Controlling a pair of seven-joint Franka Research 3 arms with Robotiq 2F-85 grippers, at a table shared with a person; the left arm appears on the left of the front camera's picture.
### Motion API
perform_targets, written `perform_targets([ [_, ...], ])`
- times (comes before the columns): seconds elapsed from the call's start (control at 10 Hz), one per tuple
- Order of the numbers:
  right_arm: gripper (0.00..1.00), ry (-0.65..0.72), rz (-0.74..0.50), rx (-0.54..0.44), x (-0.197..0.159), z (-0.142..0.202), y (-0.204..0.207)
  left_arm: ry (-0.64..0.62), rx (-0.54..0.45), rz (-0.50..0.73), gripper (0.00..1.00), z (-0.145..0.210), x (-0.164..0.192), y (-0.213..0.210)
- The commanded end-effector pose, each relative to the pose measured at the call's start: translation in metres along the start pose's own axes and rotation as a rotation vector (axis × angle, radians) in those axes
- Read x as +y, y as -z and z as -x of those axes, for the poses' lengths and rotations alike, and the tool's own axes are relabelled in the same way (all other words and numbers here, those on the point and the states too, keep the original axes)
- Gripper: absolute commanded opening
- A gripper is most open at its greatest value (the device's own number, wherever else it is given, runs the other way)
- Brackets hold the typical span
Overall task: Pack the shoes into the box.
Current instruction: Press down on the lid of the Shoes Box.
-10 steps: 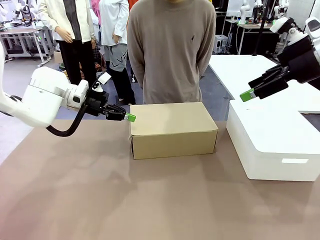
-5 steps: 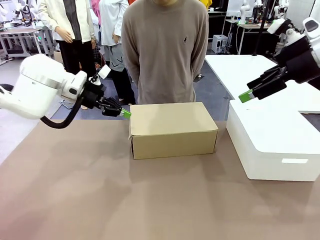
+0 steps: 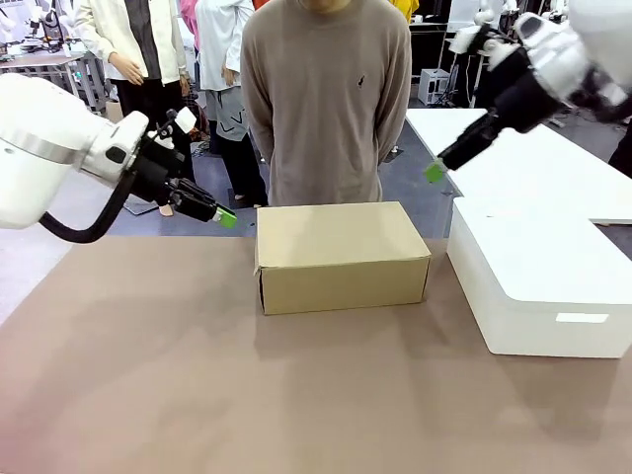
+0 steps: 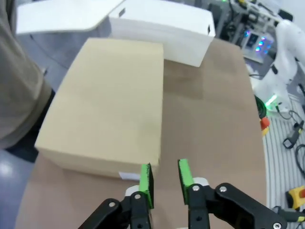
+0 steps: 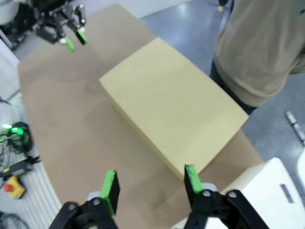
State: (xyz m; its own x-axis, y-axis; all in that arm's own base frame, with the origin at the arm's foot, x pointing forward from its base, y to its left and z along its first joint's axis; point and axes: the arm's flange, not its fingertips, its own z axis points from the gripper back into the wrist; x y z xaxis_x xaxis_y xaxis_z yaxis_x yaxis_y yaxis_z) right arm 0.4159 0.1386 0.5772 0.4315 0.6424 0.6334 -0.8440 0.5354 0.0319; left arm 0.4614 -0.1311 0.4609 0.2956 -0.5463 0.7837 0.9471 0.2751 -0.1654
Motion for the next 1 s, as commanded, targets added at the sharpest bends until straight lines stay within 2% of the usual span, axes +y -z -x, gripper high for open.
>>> perform_targets([
  [0.0,0.26,0.029,0.038,0.071,-0.007,-0.030,0.008,-0.090,0.060,-0.046,0.97,-0.003,-0.024,-0.013],
  [0.1,0.06,0.028,0.067,0.082,-0.010,-0.041,0.018,-0.113,0.088,-0.052,1.00,-0.005,-0.030,-0.020],
  [0.2,0.00,0.018,0.091,0.092,-0.012,-0.051,0.029,-0.129,0.126,-0.064,1.00,-0.007,-0.034,-0.027],
  [0.6,0.00,-0.016,0.132,0.148,-0.020,-0.080,0.077,-0.162,0.297,-0.121,1.00,-0.014,-0.047,-0.050],
  [0.9,0.00,-0.028,0.156,0.169,-0.024,-0.082,0.095,-0.136,0.414,-0.147,1.00,-0.015,-0.052,-0.050],
])
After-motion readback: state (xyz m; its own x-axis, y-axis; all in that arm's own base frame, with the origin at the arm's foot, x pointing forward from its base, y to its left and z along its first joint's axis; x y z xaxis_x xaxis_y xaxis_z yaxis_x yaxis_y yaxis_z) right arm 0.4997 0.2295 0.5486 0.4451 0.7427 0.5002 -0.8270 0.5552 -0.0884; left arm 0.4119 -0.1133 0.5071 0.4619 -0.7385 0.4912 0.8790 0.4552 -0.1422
